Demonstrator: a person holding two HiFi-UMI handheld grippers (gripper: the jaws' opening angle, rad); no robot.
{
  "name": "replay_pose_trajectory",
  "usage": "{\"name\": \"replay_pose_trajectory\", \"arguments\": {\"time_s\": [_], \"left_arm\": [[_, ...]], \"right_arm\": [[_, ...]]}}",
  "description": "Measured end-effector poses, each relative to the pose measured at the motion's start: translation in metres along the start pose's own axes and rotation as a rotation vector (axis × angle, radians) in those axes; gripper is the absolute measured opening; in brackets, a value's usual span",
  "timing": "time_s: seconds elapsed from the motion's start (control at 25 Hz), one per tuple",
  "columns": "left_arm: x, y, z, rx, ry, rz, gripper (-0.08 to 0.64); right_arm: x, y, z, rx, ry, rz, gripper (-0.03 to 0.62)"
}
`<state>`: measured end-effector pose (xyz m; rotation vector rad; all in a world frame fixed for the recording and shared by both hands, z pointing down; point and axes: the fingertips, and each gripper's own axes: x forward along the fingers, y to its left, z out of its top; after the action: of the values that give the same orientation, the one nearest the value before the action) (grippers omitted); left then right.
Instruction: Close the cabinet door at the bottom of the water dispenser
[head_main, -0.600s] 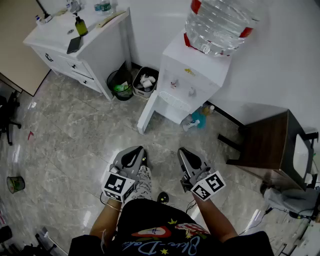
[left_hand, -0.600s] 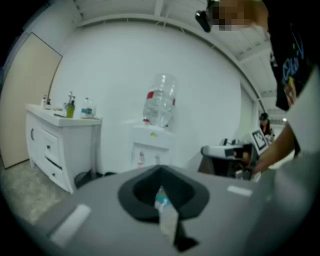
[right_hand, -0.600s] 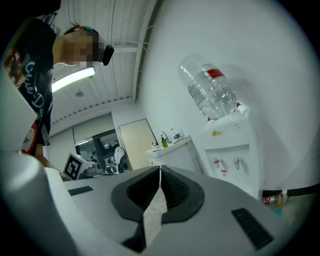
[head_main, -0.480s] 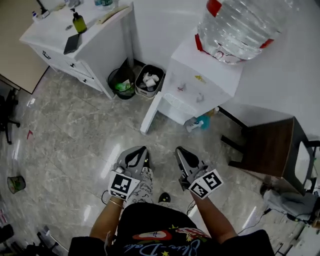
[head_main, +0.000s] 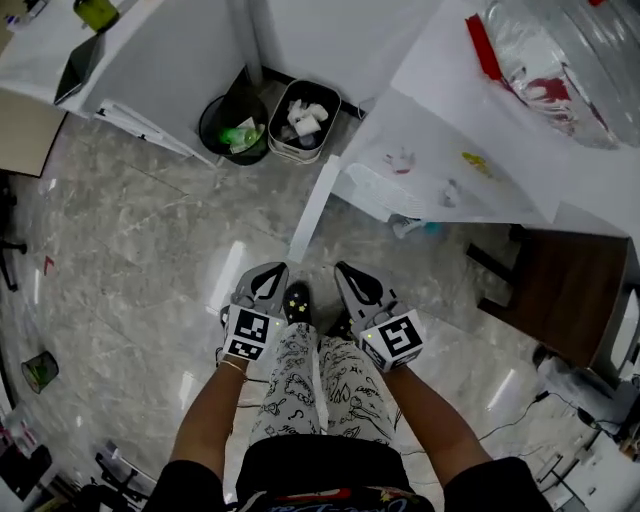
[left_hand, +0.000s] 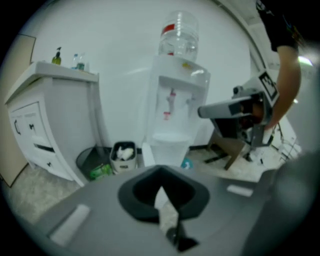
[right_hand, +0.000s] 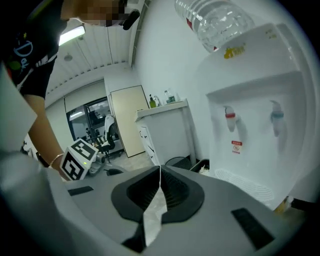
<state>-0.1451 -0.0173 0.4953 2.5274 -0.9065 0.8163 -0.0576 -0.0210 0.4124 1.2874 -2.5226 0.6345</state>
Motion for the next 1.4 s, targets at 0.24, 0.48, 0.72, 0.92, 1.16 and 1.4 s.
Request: {"name": "replay_pose_trajectory", "arguments": {"time_s": [0.24,0.48,0.72,0.92,1.16,1.4], "left_arm": [[0.064,0.033,-0.086,-0.096,0.173,0.051,-0.003],[0.102,0.055,-0.120,-0.122,0.188,0.127,-0.003],[0.126,0.051,-0.131,-0.159,0.179,0.121,-0.003],[0.140,0.026,-0.125,-0.122,0.180,0.053,-0.005],[0.170,-0.026,-0.106,-0.117,0.137,-0.031,-0.004],[0.214,-0.069,-0.071,-0.134,0.058,-0.101,-0.003]], "right_arm": [[0.029,-0.034,-0.043,0.045,-0.031,-0.014,0.017],[0.043,-0.052,-0.091,0.091,0.000,0.041,0.017],[0.036,-0.070,-0.111,0.111,0.020,0.035,0.017],[0.026,-0.085,-0.107,0.136,-0.003,-0.008,0.017],[0.014,-0.103,-0.105,0.185,-0.024,-0.048,0.017],[-0.015,-0.133,-0.085,0.285,-0.129,-0.096,0.017]]}}
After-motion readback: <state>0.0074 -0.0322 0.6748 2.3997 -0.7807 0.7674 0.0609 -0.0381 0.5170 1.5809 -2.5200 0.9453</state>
